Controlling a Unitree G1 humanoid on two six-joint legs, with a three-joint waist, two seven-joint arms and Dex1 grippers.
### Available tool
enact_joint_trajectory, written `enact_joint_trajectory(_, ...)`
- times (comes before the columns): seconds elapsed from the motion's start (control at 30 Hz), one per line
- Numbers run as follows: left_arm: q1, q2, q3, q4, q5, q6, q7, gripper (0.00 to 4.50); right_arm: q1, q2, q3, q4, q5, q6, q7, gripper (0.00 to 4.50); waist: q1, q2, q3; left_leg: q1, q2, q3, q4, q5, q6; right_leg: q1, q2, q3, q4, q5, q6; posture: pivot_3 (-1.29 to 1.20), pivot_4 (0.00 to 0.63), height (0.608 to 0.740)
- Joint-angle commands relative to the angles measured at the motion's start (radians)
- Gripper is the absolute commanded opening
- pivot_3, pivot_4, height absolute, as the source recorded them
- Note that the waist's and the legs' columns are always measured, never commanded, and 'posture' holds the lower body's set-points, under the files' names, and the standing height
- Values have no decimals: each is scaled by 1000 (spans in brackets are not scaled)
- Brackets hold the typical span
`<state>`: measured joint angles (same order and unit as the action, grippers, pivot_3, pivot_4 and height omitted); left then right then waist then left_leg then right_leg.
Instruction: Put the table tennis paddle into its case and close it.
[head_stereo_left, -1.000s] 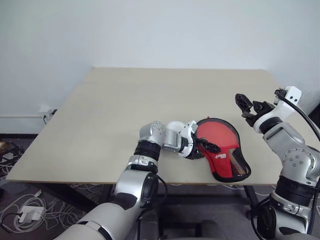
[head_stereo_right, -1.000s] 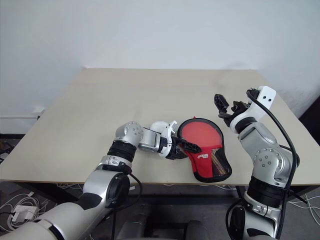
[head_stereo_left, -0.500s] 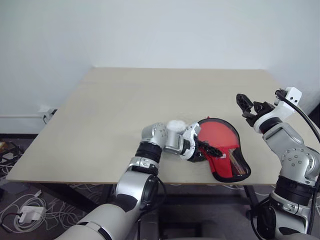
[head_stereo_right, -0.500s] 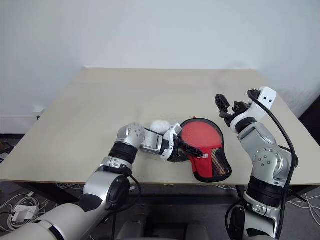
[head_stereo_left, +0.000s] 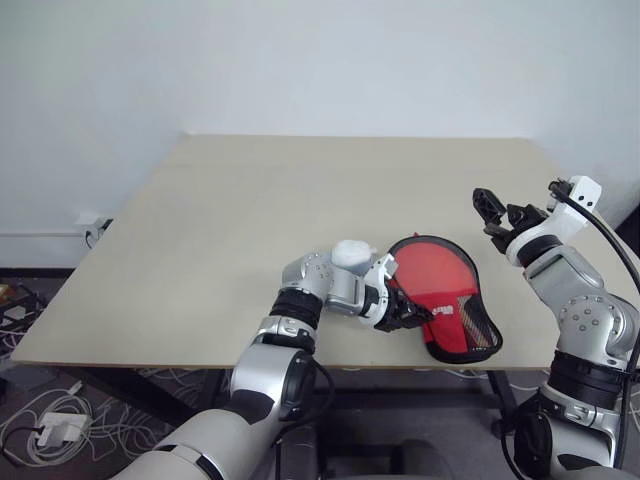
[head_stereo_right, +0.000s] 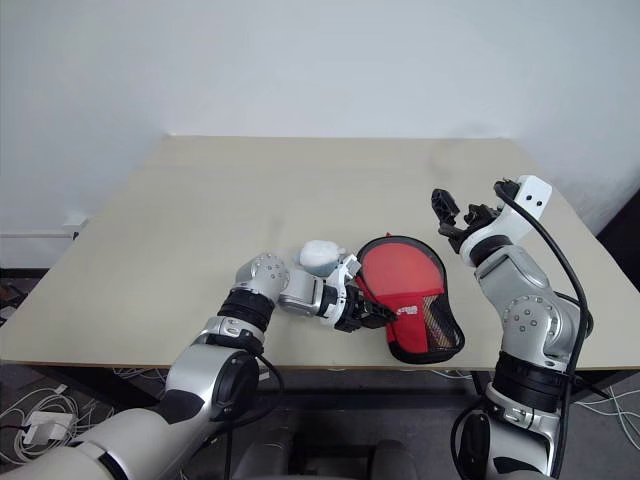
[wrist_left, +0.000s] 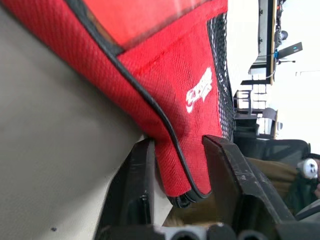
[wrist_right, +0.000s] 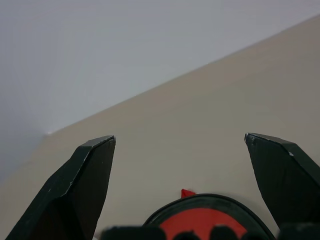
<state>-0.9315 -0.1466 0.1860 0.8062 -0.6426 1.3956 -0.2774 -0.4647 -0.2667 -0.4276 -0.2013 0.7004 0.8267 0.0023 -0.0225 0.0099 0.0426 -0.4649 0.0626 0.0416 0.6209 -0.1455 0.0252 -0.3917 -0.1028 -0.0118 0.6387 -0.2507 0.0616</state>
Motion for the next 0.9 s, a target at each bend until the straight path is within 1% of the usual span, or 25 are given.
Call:
enact_joint_trajectory(0.03, 24, -184, 10, -21, -36, -5, -14, 18, -27, -18, -10, -9, -6, -26, -5, 4500, 0, 0, 0, 0, 0, 0, 0, 0, 0, 0, 0, 0, 0, 0, 0, 0, 0, 740)
enact_joint_trajectory(0.13, 24, -183, 11, -11, -23, -28, 14, 18, -23, -11, -4, -13, -9, -30, -6, 4500, 0, 0, 0, 0, 0, 0, 0, 0, 0, 0, 0, 0, 0, 0, 0, 0, 0, 740)
enact_joint_trajectory(0.33, 19, -165, 18, 12, -39, -7, -11, 18, -22, -7, -2, -15, -4, -35, -7, 4500, 0, 0, 0, 0, 0, 0, 0, 0, 0, 0, 0, 0, 0, 0, 0, 0, 0, 740)
enact_joint_trajectory(0.47, 17, -151, 60, 7, -61, -2, -5, 18, -23, -6, 1, -14, -4, -37, -5, 4500, 0, 0, 0, 0, 0, 0, 0, 0, 0, 0, 0, 0, 0, 0, 0, 0, 0, 740)
enact_joint_trajectory(0.57, 15, -152, 99, 18, -64, -59, 29, 18, -22, -3, 5, -14, -6, -41, -7, 4500, 0, 0, 0, 0, 0, 0, 0, 0, 0, 0, 0, 0, 0, 0, 0, 0, 0, 740)
enact_joint_trajectory(0.63, 18, -148, 31, -13, -33, -82, 2, 18, -21, -7, 11, -12, -17, -44, -8, 4500, 0, 0, 0, 0, 0, 0, 0, 0, 0, 0, 0, 0, 0, 0, 0, 0, 0, 740)
enact_joint_trajectory(0.7, 26, -142, -19, -61, -35, -69, -31, 18, -21, -9, 20, -12, -29, -48, -8, 4500, 0, 0, 0, 0, 0, 0, 0, 0, 0, 0, 0, 0, 0, 0, 0, 0, 0, 740)
enact_joint_trajectory(0.83, 50, -136, -66, -97, -33, -63, -27, 18, -19, -11, 38, -15, -57, -60, -5, 4500, -1, 0, 0, 0, 0, 0, -1, 0, 0, 0, 0, 0, 0, 0, 0, 0, 0, 740)
enact_joint_trajectory(0.9, 58, -134, -82, -110, -31, -71, -25, 388, -19, -10, 41, -15, -64, -65, -4, 4500, -1, 0, 0, 0, 0, 0, -2, 0, 0, 0, 0, 0, 0, 0, 0, 0, 0, 740)
